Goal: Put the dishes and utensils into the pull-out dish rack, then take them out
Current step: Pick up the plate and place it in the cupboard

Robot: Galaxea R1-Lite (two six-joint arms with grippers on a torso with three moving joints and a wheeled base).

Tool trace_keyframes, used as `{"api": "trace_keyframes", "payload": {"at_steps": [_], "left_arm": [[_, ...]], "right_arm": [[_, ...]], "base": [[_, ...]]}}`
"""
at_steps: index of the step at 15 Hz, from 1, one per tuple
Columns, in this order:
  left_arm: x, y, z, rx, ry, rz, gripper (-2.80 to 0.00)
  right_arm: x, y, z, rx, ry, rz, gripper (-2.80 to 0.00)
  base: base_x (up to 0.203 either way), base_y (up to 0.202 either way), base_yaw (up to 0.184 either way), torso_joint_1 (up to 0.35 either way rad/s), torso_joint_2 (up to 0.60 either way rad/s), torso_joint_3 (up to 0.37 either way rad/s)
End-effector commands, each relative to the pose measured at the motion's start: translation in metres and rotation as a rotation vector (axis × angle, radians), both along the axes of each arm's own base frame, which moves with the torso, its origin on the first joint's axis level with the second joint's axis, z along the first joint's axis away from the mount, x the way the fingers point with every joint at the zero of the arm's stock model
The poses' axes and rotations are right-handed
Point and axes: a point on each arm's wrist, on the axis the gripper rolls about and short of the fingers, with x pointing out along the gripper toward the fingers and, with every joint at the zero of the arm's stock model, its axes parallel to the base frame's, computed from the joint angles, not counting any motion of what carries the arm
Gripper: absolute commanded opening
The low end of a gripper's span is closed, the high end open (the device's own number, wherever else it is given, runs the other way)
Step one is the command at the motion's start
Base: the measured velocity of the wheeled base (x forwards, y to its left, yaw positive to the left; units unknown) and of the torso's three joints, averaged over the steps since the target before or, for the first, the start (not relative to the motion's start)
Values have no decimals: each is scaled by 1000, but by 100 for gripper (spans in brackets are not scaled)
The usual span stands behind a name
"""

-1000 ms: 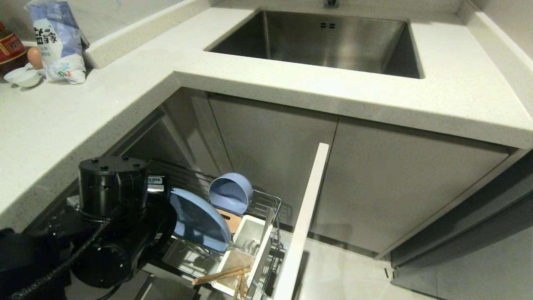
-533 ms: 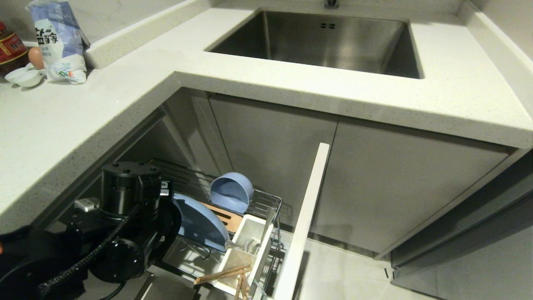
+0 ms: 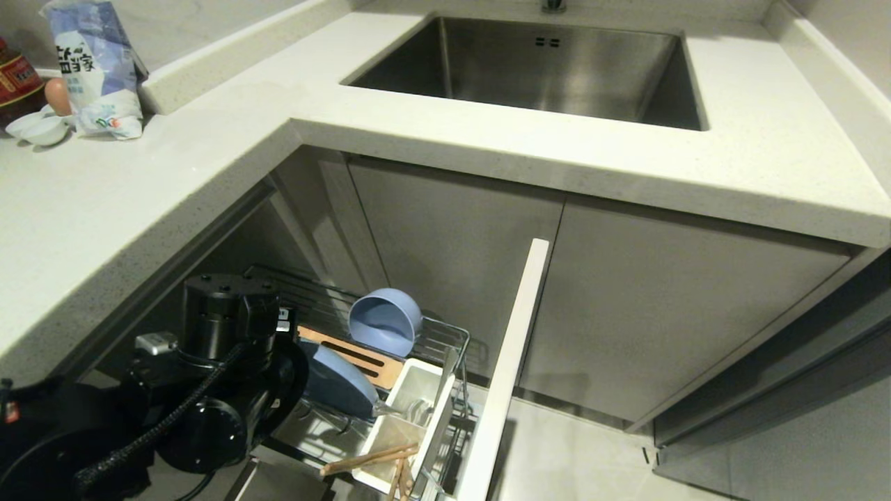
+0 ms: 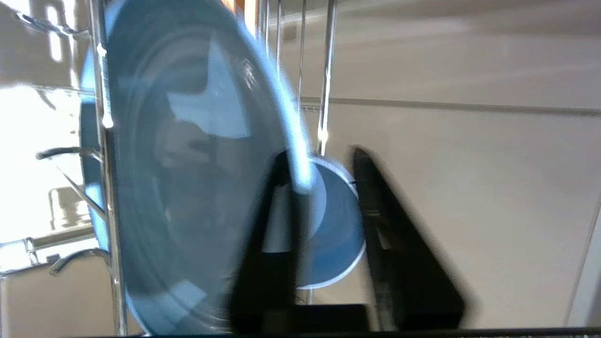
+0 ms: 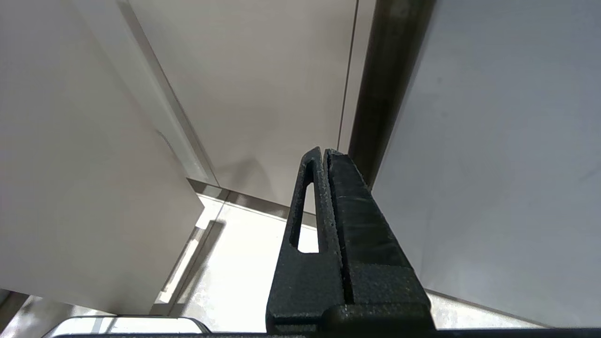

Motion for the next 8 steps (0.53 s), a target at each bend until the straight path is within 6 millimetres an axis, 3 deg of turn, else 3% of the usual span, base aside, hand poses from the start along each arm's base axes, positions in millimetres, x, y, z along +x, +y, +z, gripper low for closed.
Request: {"api": "trace_keyframes", "payload": {"at_steps": [1,8], "left_arm": [[-1,1,1,-1,1,12,0],[-25,10,20,3,6,-12,0]], "right_arm": [[2,0,-6,0,21,1,-280],[2,0,-6,0,21,1,-280]], "base": [[0,0,0,0,0,0],[0,0,0,0,0,0]]}}
